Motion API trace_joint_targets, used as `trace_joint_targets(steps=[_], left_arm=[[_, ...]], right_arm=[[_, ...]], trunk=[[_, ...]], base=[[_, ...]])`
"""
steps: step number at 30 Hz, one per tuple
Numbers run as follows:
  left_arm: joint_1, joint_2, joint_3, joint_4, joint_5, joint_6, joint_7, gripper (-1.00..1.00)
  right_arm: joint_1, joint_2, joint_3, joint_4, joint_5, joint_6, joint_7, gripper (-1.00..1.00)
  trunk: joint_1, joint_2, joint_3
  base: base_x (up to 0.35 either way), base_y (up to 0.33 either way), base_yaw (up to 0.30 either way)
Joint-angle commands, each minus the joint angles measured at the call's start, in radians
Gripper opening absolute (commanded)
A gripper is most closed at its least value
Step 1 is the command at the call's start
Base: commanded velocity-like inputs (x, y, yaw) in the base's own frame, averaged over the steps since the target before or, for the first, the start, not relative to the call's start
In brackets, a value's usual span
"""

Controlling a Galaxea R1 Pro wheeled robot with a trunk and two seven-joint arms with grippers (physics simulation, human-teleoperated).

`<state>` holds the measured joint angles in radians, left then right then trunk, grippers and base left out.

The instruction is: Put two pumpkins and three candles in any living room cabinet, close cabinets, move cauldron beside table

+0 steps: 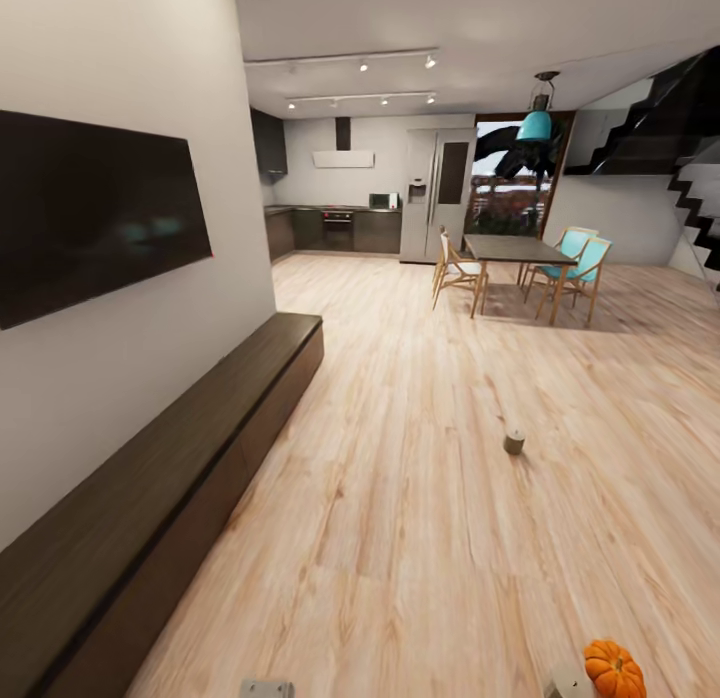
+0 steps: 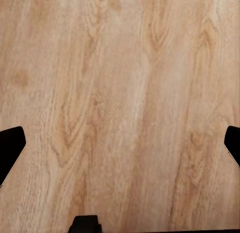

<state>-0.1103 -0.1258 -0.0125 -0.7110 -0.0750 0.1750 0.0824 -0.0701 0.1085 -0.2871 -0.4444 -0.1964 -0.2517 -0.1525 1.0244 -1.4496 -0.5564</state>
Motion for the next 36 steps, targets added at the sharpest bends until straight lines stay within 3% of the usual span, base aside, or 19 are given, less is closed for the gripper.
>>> trace_joint_targets(steps=[1, 28, 33, 36], left_arm=[[0.0, 0.0, -0.001, -0.002, -0.008, 0.006, 0.004, 1.0], [0.0, -0.002, -0.01, 0.007, -0.009, 0.006, 0.005, 1.0], [0.0, -0.002, -0.072, 0.013, -0.016, 0.006, 0.008, 1.0], [0.0, -0.002, -0.081, 0.013, -0.017, 0.005, 0.008, 1.0]], right_arm=[[-0.001, 0.0, 0.0, 0.0, -0.01, -0.005, 0.001, 1.0], [-0.001, -0.002, 0.002, 0.003, 0.003, -0.004, 0.002, 1.0], [-0.001, -0.002, 0.002, 0.004, 0.003, -0.004, 0.002, 1.0], [-0.001, -0.002, 0.002, 0.003, 0.003, -0.004, 0.002, 1.0]], trunk=[[0.001, 0.0, -0.001], [0.001, 0.0, -0.001], [0.001, 0.0, -0.001], [0.001, 0.0, -0.001]], base=[[0.342, 0.0, -0.003], [0.342, 0.0, 0.0], [0.342, 0.0, 0.0], [0.342, 0.0, 0.0]])
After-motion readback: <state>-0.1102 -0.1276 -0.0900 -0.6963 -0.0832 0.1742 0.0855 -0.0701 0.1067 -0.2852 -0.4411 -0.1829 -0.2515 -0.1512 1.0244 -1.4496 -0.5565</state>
